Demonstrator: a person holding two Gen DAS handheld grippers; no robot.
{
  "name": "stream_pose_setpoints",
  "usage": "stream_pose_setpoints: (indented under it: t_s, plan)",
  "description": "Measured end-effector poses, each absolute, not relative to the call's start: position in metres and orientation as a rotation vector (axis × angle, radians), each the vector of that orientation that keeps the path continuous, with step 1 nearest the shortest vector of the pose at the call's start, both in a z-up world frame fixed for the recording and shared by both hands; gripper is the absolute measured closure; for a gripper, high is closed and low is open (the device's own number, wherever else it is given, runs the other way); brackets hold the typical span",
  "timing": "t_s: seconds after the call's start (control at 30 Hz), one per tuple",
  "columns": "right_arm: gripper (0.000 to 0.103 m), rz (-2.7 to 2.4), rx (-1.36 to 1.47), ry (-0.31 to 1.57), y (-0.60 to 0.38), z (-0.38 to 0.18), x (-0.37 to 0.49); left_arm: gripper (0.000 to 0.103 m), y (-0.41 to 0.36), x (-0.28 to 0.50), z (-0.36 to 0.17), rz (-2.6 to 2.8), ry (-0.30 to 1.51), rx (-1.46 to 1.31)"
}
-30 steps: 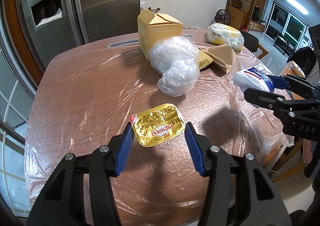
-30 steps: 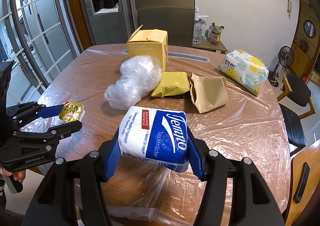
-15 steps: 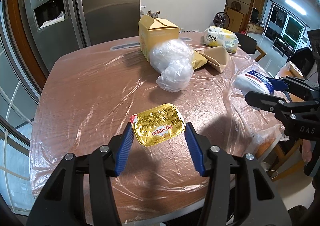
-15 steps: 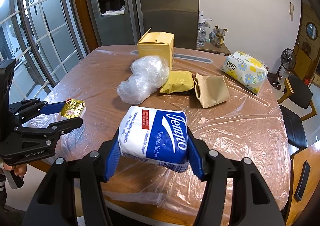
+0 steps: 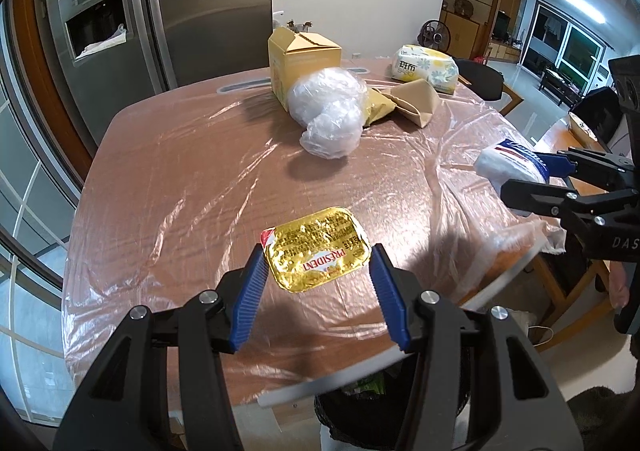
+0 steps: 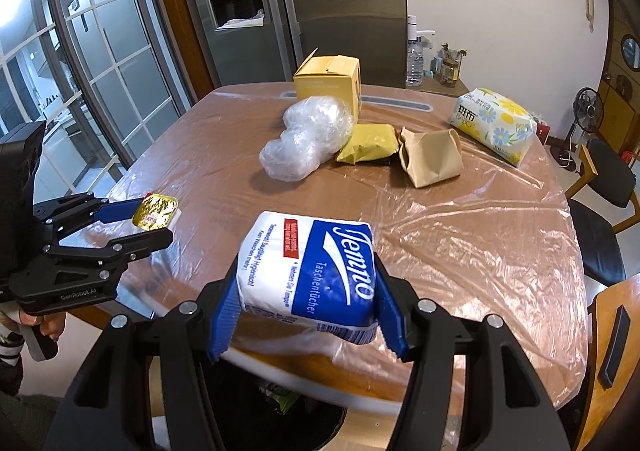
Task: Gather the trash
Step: 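Carry the gold butter packet and Tempo tissue pack over the black bin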
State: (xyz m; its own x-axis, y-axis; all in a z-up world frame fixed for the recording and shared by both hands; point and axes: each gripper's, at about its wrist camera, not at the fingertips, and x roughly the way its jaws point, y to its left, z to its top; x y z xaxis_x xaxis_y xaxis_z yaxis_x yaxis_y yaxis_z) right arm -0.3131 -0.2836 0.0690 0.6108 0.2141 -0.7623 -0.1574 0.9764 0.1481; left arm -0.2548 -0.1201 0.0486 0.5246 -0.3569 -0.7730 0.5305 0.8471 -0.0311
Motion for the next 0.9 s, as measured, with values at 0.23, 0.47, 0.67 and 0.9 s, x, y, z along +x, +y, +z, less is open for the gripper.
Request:
stream_pose_setpoints:
  t_s: [0.23,0.47,0.67,0.9]
  plan:
    - [0.045,0.246,0.075,0.904,-0.284,0.072,-0.332,0.05,-0.116,-0.27,0.049,-0.544,0.872,0.233]
    - [0.045,0.28,0.064,0.924,-0.281,0.071,-0.348,0.05,-0.112,-0.287,0.051,-0.554,0.874,0.248]
    - [0.045,0.317,0.043,0.943,-0.275,0.071,-0.363,0.05,-0.11,-0.304,0.052,-0.577,0.879,0.27]
    - [0.045,0.358,0.026,0.969,-0.267,0.067,-0.379,0.05,-0.112,-0.321,0.049,-0.606,0.894,0.303]
